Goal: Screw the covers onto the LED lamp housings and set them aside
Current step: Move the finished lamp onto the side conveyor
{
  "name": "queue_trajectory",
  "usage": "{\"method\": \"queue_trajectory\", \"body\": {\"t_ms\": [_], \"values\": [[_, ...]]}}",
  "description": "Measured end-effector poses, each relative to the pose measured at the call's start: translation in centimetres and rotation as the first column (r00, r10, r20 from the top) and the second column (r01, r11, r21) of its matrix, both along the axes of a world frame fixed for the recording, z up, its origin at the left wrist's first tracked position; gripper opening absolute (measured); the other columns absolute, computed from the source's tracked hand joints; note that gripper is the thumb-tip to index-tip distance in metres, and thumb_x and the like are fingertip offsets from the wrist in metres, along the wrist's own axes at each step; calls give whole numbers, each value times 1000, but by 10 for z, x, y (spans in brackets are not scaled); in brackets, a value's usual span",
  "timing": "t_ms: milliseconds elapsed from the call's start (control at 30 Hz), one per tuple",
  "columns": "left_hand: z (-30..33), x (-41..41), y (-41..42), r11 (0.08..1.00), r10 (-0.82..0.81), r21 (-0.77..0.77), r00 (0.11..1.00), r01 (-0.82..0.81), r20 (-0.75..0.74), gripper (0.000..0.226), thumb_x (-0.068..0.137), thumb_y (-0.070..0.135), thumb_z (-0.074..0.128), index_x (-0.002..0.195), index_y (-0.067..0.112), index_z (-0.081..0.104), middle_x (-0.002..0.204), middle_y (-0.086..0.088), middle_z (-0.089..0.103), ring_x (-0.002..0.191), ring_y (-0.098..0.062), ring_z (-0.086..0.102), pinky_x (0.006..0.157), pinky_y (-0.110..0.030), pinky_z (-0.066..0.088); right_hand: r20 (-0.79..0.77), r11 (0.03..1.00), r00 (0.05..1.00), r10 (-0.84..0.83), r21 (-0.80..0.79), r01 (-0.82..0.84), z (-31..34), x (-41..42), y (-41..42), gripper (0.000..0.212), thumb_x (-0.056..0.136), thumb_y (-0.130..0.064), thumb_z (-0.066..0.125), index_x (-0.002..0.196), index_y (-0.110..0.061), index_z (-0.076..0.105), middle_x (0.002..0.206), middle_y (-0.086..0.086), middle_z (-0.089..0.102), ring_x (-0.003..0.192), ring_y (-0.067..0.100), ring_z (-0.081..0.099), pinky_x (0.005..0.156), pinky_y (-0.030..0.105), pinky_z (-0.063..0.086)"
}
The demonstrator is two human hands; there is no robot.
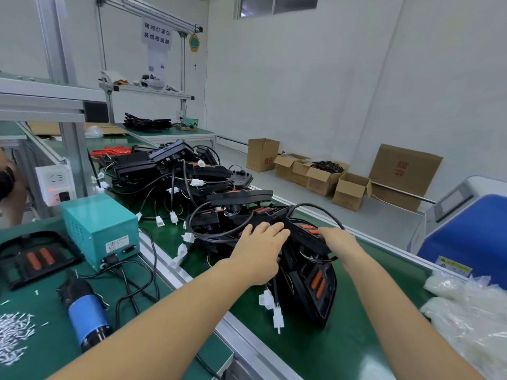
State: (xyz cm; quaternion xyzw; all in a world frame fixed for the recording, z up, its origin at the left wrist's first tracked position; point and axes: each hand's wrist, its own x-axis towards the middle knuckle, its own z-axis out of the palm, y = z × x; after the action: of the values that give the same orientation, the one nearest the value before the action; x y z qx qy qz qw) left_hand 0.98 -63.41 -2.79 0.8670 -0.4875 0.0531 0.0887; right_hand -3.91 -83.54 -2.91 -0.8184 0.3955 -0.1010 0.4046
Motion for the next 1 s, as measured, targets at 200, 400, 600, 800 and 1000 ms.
{"method": "queue_trajectory", "body": {"t_ms": [200, 400, 600, 800, 1000], "values": [[-5, 0, 14, 1000, -5, -17, 1000, 5, 3, 64, 95, 10, 43, 151, 22, 15, 159, 4, 11, 144, -18, 8, 118, -42, 5, -134, 987, 991, 7, -156, -28, 14, -3, 0, 45, 97, -49, 38, 112, -10, 55, 145, 17, 43, 137, 33, 34, 113, 49, 28], [-6, 0, 31, 998, -6, -59, 999, 4, -35, 60, 94, 8, 42, 149, 25, 22, 157, 6, 16, 144, -15, 10, 118, -38, 5, -172, 954, 970, 171, -215, -207, 24, -4, 8, 70, 89, -73, 38, 134, -23, 56, 134, 6, 55, 128, 31, 47, 114, 48, 28], [-14, -2, 50, 994, -17, -106, 998, 12, -52, 57, 94, 8, 42, 146, 28, 29, 154, 10, 22, 143, -12, 11, 117, -33, 5, -342, 842, 925, 168, -438, -315, 18, -6, 12, 53, 91, -40, 61, 139, -25, 45, 103, -1, 62, 102, 23, 58, 102, 48, 44], [-17, -1, 68, 992, 6, -124, 997, -15, -76, 54, 95, 9, 42, 145, 29, 32, 153, 11, 25, 141, -11, 14, 115, -30, 4, -341, 785, 931, 129, -538, -306, 15, -7, 16, 68, 87, -31, 70, 145, -19, 38, 131, 8, 58, 108, 27, 60, 83, 38, 54], [-20, -3, 80, 992, 19, -125, 995, -32, -102, 52, 96, 10, 42, 144, 29, 33, 152, 12, 26, 141, -10, 15, 114, -28, 3, -332, 765, 943, 38, -597, -241, 16, -14, 16, 22, 85, -12, 62, 105, -9, 54, 91, 7, 60, 81, 27, 58, 54, 28, 41]]}}
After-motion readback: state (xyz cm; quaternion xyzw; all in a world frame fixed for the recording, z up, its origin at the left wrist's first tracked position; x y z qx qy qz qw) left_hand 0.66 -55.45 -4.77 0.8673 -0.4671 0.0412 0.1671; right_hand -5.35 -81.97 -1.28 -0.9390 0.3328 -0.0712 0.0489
